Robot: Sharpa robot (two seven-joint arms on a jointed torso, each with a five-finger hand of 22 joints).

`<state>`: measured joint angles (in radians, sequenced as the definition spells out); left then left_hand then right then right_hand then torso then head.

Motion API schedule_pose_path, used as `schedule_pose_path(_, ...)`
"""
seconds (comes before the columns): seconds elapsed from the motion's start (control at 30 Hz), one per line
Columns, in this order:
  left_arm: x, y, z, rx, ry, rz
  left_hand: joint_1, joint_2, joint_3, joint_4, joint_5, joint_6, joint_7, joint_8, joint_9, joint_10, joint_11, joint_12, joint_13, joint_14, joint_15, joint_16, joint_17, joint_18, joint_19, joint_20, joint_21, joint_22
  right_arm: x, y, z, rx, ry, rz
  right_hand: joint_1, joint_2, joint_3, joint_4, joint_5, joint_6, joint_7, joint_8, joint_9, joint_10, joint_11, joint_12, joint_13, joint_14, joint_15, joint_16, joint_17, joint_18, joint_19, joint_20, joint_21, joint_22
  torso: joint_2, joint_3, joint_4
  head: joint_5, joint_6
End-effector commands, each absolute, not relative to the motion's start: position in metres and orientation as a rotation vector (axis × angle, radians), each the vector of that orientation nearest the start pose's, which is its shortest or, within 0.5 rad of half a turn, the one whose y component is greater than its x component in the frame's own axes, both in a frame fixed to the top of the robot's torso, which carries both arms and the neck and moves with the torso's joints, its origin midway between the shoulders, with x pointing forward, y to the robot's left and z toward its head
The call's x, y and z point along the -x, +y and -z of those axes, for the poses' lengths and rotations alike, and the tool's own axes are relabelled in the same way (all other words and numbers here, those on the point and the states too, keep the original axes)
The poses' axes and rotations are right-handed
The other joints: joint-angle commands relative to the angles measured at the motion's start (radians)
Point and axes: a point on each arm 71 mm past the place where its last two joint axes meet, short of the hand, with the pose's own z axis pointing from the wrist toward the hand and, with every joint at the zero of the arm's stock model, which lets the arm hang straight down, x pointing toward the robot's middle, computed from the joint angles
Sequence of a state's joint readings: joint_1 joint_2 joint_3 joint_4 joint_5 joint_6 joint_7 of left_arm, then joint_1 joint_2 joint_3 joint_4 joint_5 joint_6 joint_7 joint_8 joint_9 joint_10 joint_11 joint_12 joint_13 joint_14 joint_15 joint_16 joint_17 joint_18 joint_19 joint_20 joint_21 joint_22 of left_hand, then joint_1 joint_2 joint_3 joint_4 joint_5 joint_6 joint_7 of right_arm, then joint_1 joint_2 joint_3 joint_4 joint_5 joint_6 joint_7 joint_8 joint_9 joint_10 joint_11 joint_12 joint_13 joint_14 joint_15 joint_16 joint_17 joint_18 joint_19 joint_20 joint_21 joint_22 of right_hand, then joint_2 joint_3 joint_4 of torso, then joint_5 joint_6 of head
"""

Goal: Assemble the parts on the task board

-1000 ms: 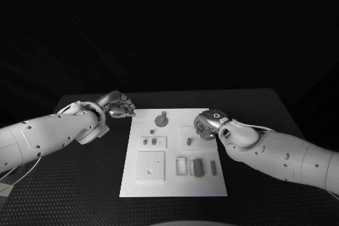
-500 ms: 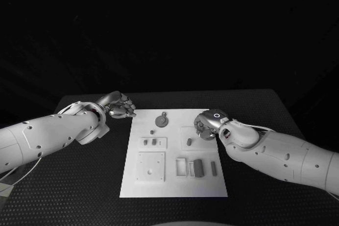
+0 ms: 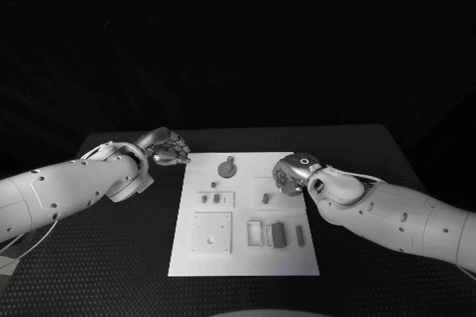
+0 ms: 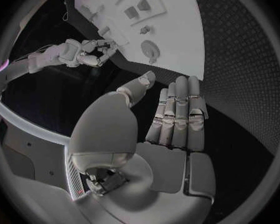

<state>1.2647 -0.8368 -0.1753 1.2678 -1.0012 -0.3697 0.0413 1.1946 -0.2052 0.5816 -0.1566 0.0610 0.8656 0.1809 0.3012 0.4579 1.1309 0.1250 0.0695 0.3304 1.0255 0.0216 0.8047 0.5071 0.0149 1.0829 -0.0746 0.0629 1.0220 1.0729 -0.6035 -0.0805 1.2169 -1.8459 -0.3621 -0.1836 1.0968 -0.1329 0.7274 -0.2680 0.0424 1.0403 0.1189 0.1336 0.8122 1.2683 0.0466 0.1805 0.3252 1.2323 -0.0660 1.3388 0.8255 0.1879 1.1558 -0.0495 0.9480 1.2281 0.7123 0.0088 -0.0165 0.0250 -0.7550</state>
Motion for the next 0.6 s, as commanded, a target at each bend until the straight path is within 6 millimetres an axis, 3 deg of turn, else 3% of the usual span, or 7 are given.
schedule_pose_path(0.03, -0.5231, 0.2837, 0.2088, 0.262, 1.713, 0.653, 0.005, -0.008, -0.004, 0.004, -0.002, -0.007, 0.0, 0.004, -0.001, -0.006, 0.002, 0.0, -0.001, 0.01, 0.001, -0.004, 0.002, 0.004, 0.009, -0.001, 0.005, -0.002, -0.5007, -0.1648, 0.2781, 0.444, 1.675, -0.372, 0.0, 0.007, 0.004, -0.004, 0.004, -0.003, 0.002, -0.004, -0.002, -0.009, 0.004, -0.008, -0.006, -0.002, 0.005, -0.004, 0.0, 0.074, -0.005, 0.0, -0.004, -0.001, 0.001, 0.0008, 0.0005, -0.001, -0.001)
schedule_pose_path(0.3, -0.5232, 0.2831, 0.2088, 0.261, 1.713, 0.654, 0.006, -0.008, -0.004, 0.004, -0.002, -0.007, 0.0, 0.005, -0.001, -0.006, 0.002, 0.0, -0.001, 0.013, 0.0, -0.003, 0.004, 0.004, 0.012, -0.001, 0.006, -0.002, -0.5003, -0.1636, 0.2807, 0.452, 1.711, -0.37, 0.006, 0.008, 0.005, -0.012, 0.004, -0.019, 0.009, -0.014, -0.005, -0.027, 0.015, -0.024, -0.012, -0.005, 0.016, -0.009, 0.0, 0.074, -0.011, 0.001, -0.009, -0.003, 0.0, 0.0005, 0.0009, -0.002, -0.002)
schedule_pose_path(0.6, -0.5233, 0.2831, 0.2088, 0.262, 1.713, 0.653, 0.006, -0.007, -0.005, 0.005, -0.002, -0.007, 0.0, 0.005, -0.002, -0.006, 0.002, 0.0, -0.001, 0.015, -0.001, -0.003, 0.006, 0.005, 0.015, -0.002, 0.006, -0.003, -0.5002, -0.162, 0.2784, 0.443, 1.681, -0.379, 0.014, 0.025, 0.005, -0.015, 0.004, -0.001, 0.002, -0.005, 0.001, -0.005, 0.008, -0.019, -0.008, 0.009, 0.01, -0.002, 0.004, 0.074, 0.003, 0.0, 0.001, 0.001, 0.0, -0.0001, 0.0011, -0.002, -0.002)
